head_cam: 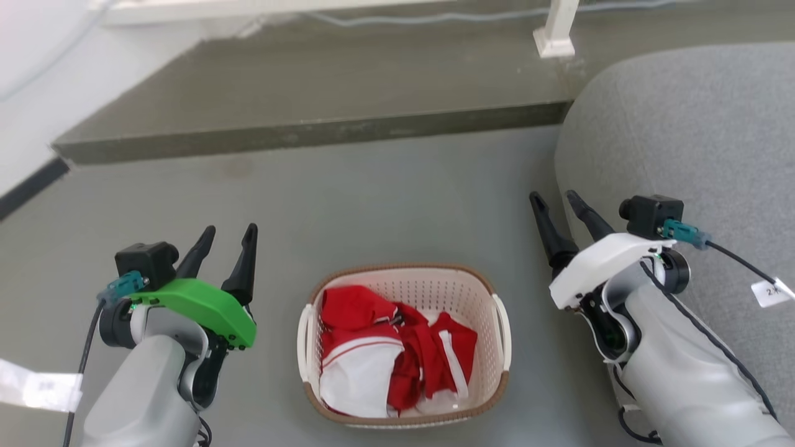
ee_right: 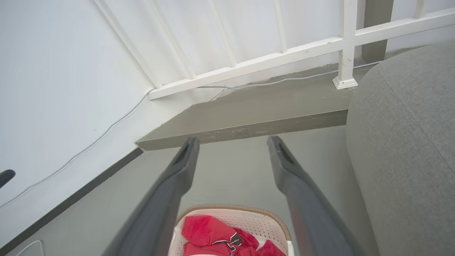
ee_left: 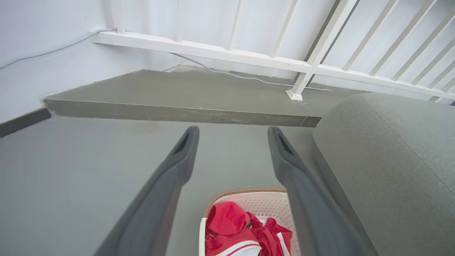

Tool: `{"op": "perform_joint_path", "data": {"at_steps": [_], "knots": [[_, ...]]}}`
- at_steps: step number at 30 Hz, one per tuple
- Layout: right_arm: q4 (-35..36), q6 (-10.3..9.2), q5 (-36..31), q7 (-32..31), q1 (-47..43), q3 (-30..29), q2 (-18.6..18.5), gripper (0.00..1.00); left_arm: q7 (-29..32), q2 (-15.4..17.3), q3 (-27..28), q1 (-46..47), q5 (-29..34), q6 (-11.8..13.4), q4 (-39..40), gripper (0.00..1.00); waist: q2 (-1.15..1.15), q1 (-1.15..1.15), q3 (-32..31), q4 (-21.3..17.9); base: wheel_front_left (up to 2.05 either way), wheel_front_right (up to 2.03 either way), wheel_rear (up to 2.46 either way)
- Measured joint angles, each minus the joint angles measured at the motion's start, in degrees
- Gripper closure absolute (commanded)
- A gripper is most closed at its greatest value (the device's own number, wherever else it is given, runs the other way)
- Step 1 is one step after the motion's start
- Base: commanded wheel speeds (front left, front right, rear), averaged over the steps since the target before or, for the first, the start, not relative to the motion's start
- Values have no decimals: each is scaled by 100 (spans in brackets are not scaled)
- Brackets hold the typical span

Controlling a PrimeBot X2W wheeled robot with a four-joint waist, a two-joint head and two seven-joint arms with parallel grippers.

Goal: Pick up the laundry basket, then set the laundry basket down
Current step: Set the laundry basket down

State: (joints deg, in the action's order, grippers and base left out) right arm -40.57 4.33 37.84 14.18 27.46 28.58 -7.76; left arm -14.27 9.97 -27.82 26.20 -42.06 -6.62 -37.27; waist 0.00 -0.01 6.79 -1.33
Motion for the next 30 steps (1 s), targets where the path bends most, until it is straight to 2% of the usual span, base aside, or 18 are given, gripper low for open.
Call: {"op": "perform_joint_path", "data": {"at_steps": [7, 12, 19, 30], "knots": [[657, -147, -432, 0, -335, -269, -188, 0, 0, 8, 358, -392, 379, 120, 658, 0, 0, 0, -308, 45, 0, 0, 0], [1188, -203, -683, 1, -510, -494, -232, 0, -1, 20, 590, -665, 560, 208, 1096, 0, 0, 0, -413, 52, 0, 0, 0], [1867, -382, -993, 26, -1014, -871, -294, 0, -15, -25, 961, -1116, 837, 260, 1701, 0, 0, 0, -488, 64, 0, 0, 0], [2425, -444, -1356, 37, -1620, -1116, -264, 0, -15, -144, 1260, -1705, 1165, 310, 2185, 0, 0, 0, -610, 63, 0, 0, 0]]}}
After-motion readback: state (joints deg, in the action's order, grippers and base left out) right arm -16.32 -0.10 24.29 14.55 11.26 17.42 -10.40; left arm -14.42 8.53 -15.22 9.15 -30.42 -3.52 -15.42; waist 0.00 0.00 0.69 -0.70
